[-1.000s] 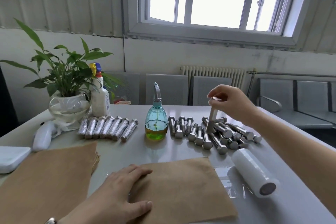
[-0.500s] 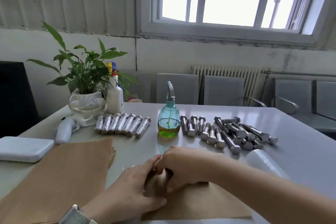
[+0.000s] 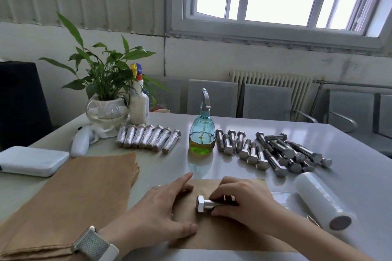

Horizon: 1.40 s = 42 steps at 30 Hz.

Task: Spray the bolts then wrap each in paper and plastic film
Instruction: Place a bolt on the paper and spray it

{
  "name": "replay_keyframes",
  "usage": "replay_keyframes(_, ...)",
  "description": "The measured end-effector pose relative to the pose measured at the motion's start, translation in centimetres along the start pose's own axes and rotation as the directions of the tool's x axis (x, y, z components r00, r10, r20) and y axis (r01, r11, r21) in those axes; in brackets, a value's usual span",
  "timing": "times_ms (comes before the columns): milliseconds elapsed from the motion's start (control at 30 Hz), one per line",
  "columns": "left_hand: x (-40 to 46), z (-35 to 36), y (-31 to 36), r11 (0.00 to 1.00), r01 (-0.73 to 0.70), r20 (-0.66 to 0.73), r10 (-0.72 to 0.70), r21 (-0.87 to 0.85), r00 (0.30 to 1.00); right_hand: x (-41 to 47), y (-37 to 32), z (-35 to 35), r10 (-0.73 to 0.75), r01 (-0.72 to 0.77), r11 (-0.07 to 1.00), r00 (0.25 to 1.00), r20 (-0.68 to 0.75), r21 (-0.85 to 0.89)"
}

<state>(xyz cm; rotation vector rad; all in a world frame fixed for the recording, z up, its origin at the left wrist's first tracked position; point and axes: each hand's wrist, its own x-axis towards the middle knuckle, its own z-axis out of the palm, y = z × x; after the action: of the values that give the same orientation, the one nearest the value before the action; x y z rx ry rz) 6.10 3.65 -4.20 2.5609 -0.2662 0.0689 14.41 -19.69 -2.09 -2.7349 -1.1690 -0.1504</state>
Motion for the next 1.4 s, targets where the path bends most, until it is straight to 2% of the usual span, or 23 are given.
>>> replay_keyframes(133, 0.0, 0.0, 0.0, 1.0, 0.003, 0.0, -0.003, 0.004, 1.0, 0.2, -0.4, 0.3, 0.016, -0.018, 0.999, 0.999, -0.05, -0.041)
replay_keyframes(233, 0.0, -0.1, 0.1, 1.0, -0.006, 0.001, 0.006, 0.013, 1.0, 0.1, -0.4, 0.2, 0.023, -0.023, 0.999, 1.0, -0.003, -0.034)
replay_keyframes(300, 0.0, -0.2, 0.2, 1.0, -0.008, -0.006, 0.008, 0.011, 1.0, 0.9, -0.1, -0.5, 0.031, -0.036, 0.991, 0.999, 0.037, 0.126)
replay_keyframes(333, 0.0, -0.2, 0.2, 1.0, -0.012, -0.01, 0.012, 0.008, 1.0, 1.9, 0.2, -1.2, 0.042, -0.036, 0.963, 0.999, -0.016, 0.265)
replay_keyframes(367, -0.1, -0.2, 0.2, 1.0, -0.016, -0.014, 0.016, 0.001, 1.0, 3.4, 0.6, -2.1, 0.093, -0.034, 0.917, 0.987, -0.13, 0.398)
replay_keyframes(400, 0.0, -0.3, 0.2, 1.0, -0.019, -0.015, 0.019, -0.009, 1.0, 5.3, 1.3, -3.1, 0.187, -0.044, 0.863, 0.953, -0.238, 0.504)
replay_keyframes(433, 0.0, -0.3, 0.2, 1.0, -0.014, -0.012, 0.014, -0.018, 1.0, 7.4, 1.9, -4.0, 0.282, -0.073, 0.808, 0.919, -0.275, 0.584)
replay_keyframes(500, 0.1, -0.3, 0.4, 1.0, -0.006, -0.004, 0.006, -0.022, 1.0, 11.7, 2.8, -5.2, 0.38, -0.138, 0.737, 0.894, -0.237, 0.662)
replay_keyframes(600, 0.4, -0.3, 0.3, 1.0, -0.018, -0.001, 0.018, 0.0, 1.0, 16.9, 3.4, -4.7, 0.413, -0.154, 0.668, 0.89, -0.191, 0.728)
replay_keyframes(700, 1.1, -0.4, -0.3, 0.997, -0.068, 0.02, 0.068, 0.036, 0.998, 20.2, 4.0, -3.8, 0.423, -0.103, 0.566, 0.888, -0.182, 0.818)
replay_keyframes(800, 1.5, -0.5, -0.9, 0.997, -0.064, 0.027, 0.063, 0.038, 0.998, 22.3, 4.0, -3.4, 0.427, -0.078, 0.593, 0.874, -0.231, 0.802)
replay_keyframes(900, 1.6, -0.5, -1.2, 0.993, -0.092, 0.024, 0.09, 0.076, 0.996, 22.7, 3.1, -2.9, 0.442, -0.044, 0.528, 0.867, -0.23, 0.848)
replay_keyframes(1067, 1.1, -0.5, -0.6, 0.995, -0.076, -0.014, 0.077, 0.058, 0.997, 19.4, 0.4, -6.3, 0.397, 0.089, 0.445, 0.872, -0.286, 0.891)
replay_keyframes(1167, 0.7, -0.5, -0.3, 0.999, -0.036, -0.034, 0.036, 0.019, 0.999, 15.4, -0.8, -10.0, 0.301, 0.14, 0.46, 0.904, -0.303, 0.877)
replay_keyframes(1267, 0.4, -0.4, 0.0, 0.999, -0.031, -0.033, 0.032, 0.022, 0.999, 10.1, -1.2, -12.2, 0.195, 0.074, 0.423, 0.966, -0.17, 0.903)
replay_keyframes(1333, 0.2, -0.4, 0.2, 0.999, -0.032, -0.024, 0.032, 0.01, 0.999, 6.6, -0.7, -12.4, 0.145, -0.095, 0.487, 0.989, 0.027, 0.868)
replay_keyframes(1400, 0.0, -0.5, 0.3, 0.999, -0.038, -0.014, 0.038, 0.026, 0.999, 3.4, 0.2, -12.1, 0.14, -0.282, 0.554, 0.959, 0.246, 0.783)
